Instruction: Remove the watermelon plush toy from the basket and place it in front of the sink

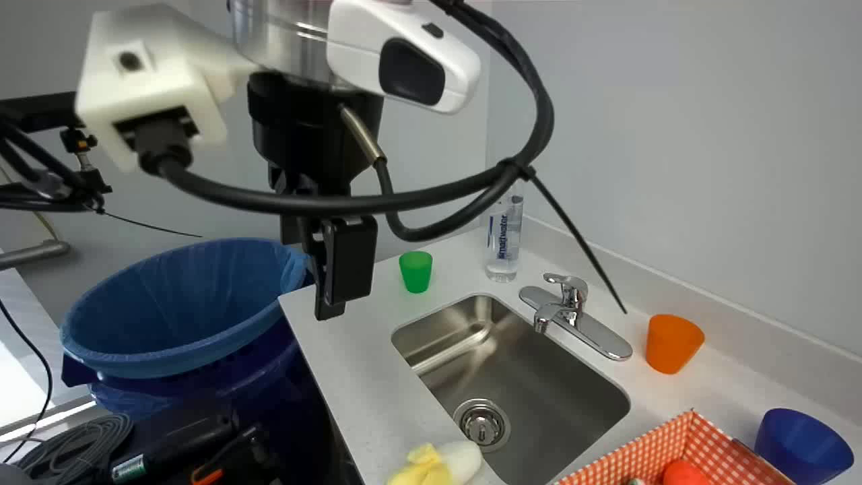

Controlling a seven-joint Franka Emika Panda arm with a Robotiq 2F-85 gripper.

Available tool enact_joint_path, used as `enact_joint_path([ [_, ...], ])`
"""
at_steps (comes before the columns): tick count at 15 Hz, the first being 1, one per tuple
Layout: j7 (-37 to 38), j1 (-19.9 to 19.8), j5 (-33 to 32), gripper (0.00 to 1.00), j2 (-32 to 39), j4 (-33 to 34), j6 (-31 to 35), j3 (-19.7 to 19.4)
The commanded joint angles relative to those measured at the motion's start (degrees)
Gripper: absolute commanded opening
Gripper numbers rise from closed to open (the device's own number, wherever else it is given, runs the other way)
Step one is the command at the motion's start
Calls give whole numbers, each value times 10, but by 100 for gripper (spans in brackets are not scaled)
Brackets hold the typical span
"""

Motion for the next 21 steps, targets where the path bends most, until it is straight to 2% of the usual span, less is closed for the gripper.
enact_joint_path([
  [1,-8,-16,7,100,4,1,-1,12],
  [13,-8,-16,7,100,4,1,1,13],
  [21,1,-17,5,100,29,4,41,24],
])
